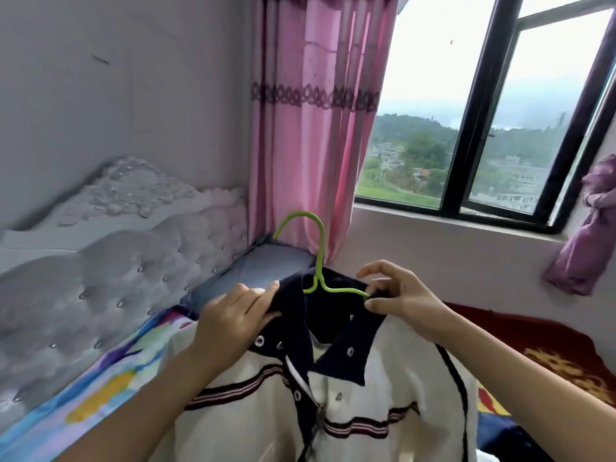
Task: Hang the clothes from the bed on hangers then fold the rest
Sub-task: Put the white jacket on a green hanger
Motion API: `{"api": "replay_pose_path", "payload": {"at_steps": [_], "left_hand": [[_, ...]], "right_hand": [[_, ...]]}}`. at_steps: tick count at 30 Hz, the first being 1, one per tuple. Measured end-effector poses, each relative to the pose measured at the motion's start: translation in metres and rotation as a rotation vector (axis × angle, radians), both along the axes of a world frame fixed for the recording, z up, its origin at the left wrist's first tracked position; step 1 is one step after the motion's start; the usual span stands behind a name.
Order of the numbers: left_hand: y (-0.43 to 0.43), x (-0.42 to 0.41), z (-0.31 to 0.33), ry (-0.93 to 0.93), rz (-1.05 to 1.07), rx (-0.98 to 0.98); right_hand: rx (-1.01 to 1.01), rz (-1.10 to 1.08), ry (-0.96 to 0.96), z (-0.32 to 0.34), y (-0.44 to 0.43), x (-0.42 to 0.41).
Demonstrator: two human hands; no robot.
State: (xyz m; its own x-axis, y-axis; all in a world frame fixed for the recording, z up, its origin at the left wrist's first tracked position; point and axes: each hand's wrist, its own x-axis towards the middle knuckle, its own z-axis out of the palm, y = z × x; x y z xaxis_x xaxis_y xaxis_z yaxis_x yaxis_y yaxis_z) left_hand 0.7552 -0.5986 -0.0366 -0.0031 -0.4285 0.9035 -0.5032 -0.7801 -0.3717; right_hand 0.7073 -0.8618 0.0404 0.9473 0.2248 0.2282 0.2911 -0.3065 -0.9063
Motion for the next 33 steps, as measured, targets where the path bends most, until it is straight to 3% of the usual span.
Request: {"api": "replay_pose_path", "payload": {"at_steps": [4, 7, 13, 19, 24, 28, 33], "left_hand": [[0.016, 0.002, -0.037, 0.156, 0.016, -0.038], [0.028, 0.003, -0.044, 0.336, -0.039, -0.114], [0.044, 0.014, -0.019, 0.371, -0.091, -0.148], [0.057, 0.016, 0.001, 0.411, -0.078, -0.180], [0.066, 0.008, 0.013, 0.587, -0.074, -0.449], [0.083, -0.001, 0.024, 0.740, -0.111, -0.557], [0.104, -0.013, 0.067, 1.271, -0.412, -0.617]], "right_hand": [[0.039, -0.038, 0.022, 0.000, 0.001, 0.004], [-0.049, -0.110, -0.011, -0.001, -0.003, 0.010], [-0.744, -0.090, -0.218, 0.011, -0.016, 0.017], [-1.123, -0.195, -0.304, 0.019, -0.016, 0.023], [-0.891, -0.210, -0.384, 0.024, 0.013, 0.034], [-0.690, -0.175, -0.425, 0.027, 0.028, 0.040], [-0.388, -0.181, -0.461, 0.023, 0.048, 0.038]]}}
